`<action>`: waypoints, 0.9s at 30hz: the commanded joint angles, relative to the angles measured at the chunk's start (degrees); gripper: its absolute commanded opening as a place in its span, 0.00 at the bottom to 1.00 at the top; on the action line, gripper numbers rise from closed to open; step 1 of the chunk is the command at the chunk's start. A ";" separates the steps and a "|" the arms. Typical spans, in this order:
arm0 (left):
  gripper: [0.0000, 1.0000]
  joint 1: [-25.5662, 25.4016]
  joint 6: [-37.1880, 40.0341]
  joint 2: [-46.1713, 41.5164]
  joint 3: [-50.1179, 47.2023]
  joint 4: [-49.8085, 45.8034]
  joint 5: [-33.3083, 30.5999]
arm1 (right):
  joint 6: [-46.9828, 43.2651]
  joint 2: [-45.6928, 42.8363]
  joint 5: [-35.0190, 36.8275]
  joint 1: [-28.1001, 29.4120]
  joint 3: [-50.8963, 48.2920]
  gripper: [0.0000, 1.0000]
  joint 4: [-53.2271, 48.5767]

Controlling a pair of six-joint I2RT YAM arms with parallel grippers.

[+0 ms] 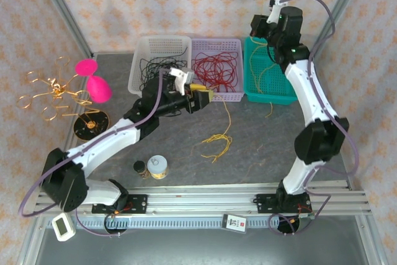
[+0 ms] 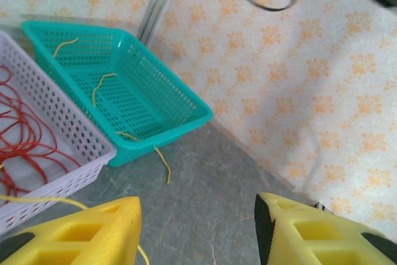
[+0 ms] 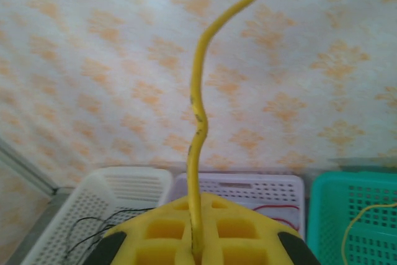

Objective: Untangle the cables

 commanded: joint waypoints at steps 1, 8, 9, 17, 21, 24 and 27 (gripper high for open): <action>0.51 -0.29 0.05 -5.33 -3.57 -1.39 -3.86 | 2.18 6.58 -3.03 -1.01 4.42 0.00 -2.90; 0.51 -0.27 -1.33 -9.35 -9.18 -2.54 -6.27 | 12.30 13.08 -11.08 -3.00 4.30 0.00 3.74; 0.51 -0.23 -1.60 -9.49 -9.77 -1.95 -6.36 | 13.04 13.24 -10.27 -3.26 3.46 0.00 4.62; 0.51 -0.23 -1.40 -8.66 -10.72 -1.41 -6.36 | 25.77 12.84 -14.18 -9.77 -7.83 0.00 15.32; 0.51 -0.23 -1.47 -7.29 -10.59 -0.66 -5.89 | 26.77 13.31 -17.30 -10.39 -9.43 0.00 18.36; 0.51 -0.26 -2.12 -6.65 -10.76 0.43 -5.32 | 24.81 12.77 -17.83 -10.06 -6.34 0.00 16.64; 0.51 -0.27 -2.62 -7.00 -11.65 2.00 -5.03 | 19.21 10.66 -13.12 -9.54 -1.33 0.00 10.37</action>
